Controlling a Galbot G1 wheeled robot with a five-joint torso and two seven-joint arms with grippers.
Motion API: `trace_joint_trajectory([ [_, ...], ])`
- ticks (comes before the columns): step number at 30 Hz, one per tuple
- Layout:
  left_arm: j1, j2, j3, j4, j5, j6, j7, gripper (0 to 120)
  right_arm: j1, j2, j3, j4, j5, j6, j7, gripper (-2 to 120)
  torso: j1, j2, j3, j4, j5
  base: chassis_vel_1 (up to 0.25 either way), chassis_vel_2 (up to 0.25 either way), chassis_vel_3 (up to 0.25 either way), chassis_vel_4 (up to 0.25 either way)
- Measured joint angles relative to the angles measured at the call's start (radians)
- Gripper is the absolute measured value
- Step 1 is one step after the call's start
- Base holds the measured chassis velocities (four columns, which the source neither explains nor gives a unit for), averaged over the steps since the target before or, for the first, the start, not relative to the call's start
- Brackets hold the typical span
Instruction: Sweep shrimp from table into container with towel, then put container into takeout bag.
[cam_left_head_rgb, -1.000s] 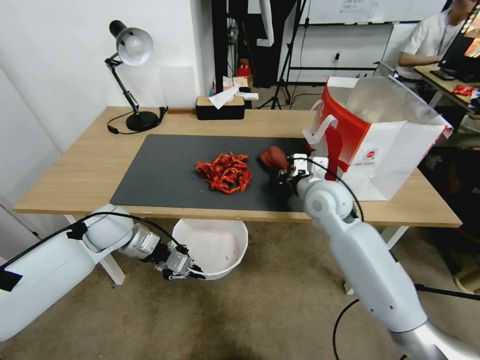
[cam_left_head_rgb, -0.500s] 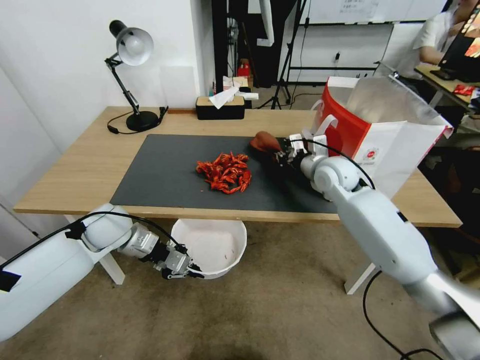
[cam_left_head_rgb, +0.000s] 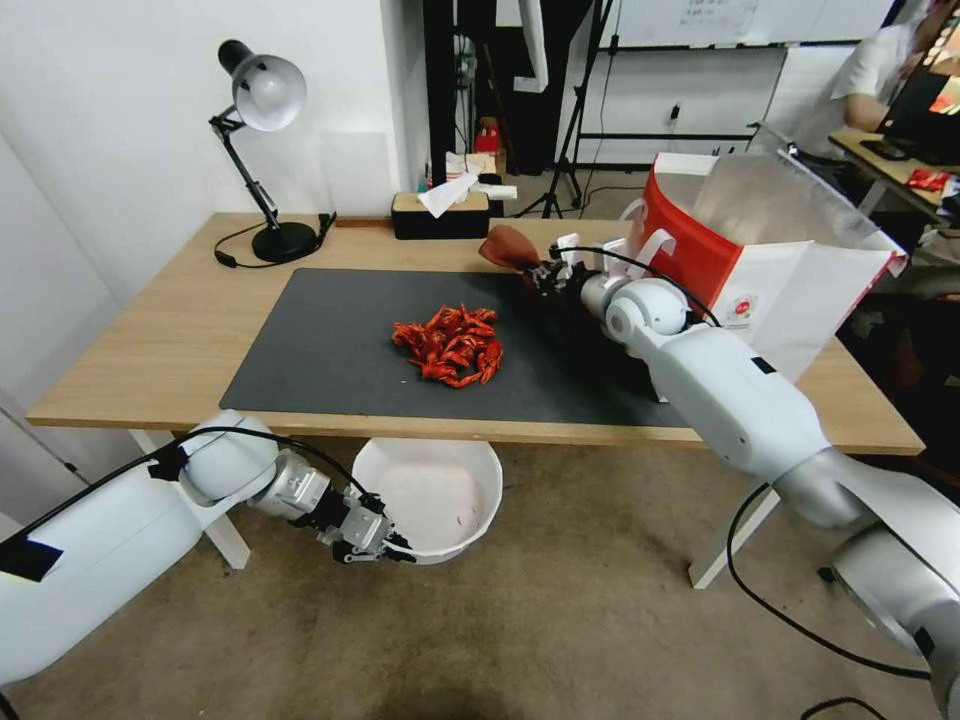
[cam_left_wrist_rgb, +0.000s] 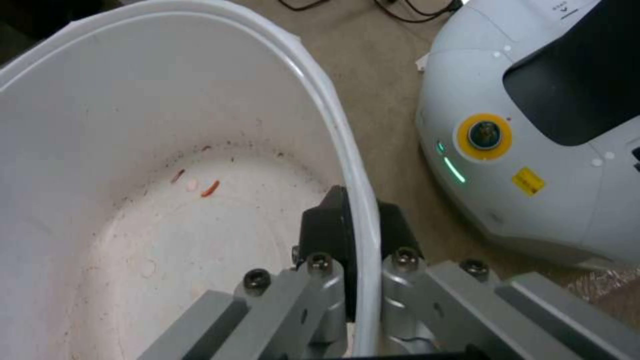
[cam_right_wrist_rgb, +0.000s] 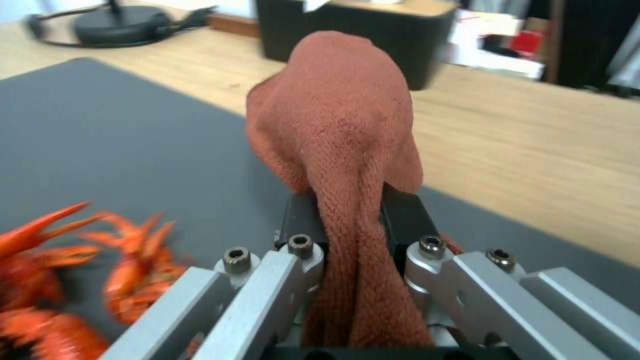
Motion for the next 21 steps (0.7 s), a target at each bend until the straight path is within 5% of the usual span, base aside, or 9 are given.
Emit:
trace_joint_trajectory([
  [21,-0.037,-0.011,0.023,0.011,0.001,0.003,0.004,0,0.041,0.039,-0.14,-0.139,0.012,0.122,-0.202,8,0.0,0.0,0.0,0.0001,0.0,0.0,0.0,0.0,0.0],
])
